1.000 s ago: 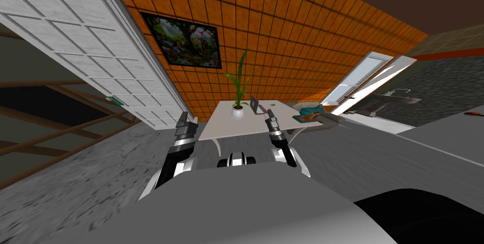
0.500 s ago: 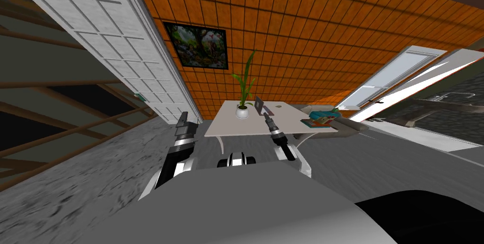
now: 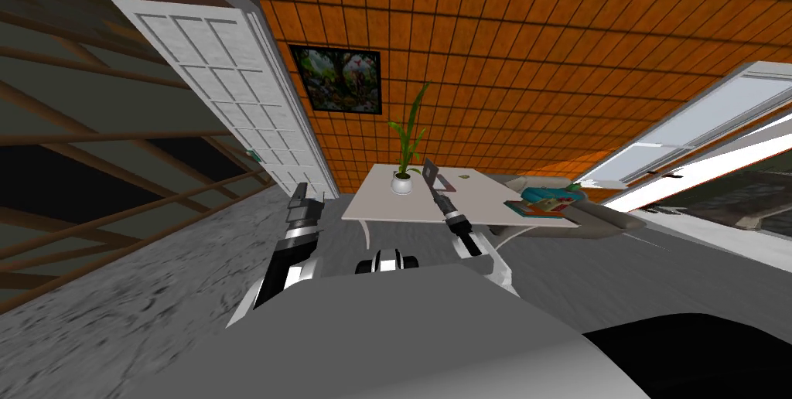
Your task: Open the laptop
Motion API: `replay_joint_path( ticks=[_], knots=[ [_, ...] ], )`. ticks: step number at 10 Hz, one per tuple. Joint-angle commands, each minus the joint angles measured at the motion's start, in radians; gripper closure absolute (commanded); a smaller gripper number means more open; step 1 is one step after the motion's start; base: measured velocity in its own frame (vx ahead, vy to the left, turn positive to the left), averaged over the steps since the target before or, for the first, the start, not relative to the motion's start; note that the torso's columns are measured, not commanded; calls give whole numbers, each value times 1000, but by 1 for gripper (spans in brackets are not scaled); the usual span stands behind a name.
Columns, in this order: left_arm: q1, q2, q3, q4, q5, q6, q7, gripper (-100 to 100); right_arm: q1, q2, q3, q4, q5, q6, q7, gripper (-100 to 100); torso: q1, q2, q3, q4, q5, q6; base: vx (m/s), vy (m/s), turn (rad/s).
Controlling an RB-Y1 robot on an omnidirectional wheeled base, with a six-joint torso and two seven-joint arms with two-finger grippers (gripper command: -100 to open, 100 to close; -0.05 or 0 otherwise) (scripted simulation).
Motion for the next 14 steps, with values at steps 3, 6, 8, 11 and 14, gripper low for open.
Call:
replay_joint_path(
  ticks=[3, 6, 8, 11, 14],
  knots=[
    [0, 0, 0, 0, 0, 0, 0, 0, -48, -76, -37, 105, 123, 62, 86, -100, 0, 0, 0, 0, 0, 0, -5, 6, 143],
    [0, 0, 0, 0, 0, 0, 0, 0, -77, -126, -62, 176, 199, 101, 141, -100, 0, 0, 0, 0, 0, -1, -6, 7, 184],
    [0, 0, 0, 0, 0, 0, 0, 0, -107, -176, -86, 243, 268, 139, 195, -100, 0, 0, 0, 0, 0, -1, -5, 8, 186],
    [0, 0, 0, 0, 0, 0, 0, 0, -137, -227, -110, 322, 346, 177, 248, -100, 0, 0, 0, 0, 0, 0, -5, 7, 120],
    [0, 0, 0, 0, 0, 0, 0, 0, -165, -278, -132, 394, 415, 214, 298, -100, 0, 0, 0, 0, 0, 0, -4, 7, 142]
  ],
)
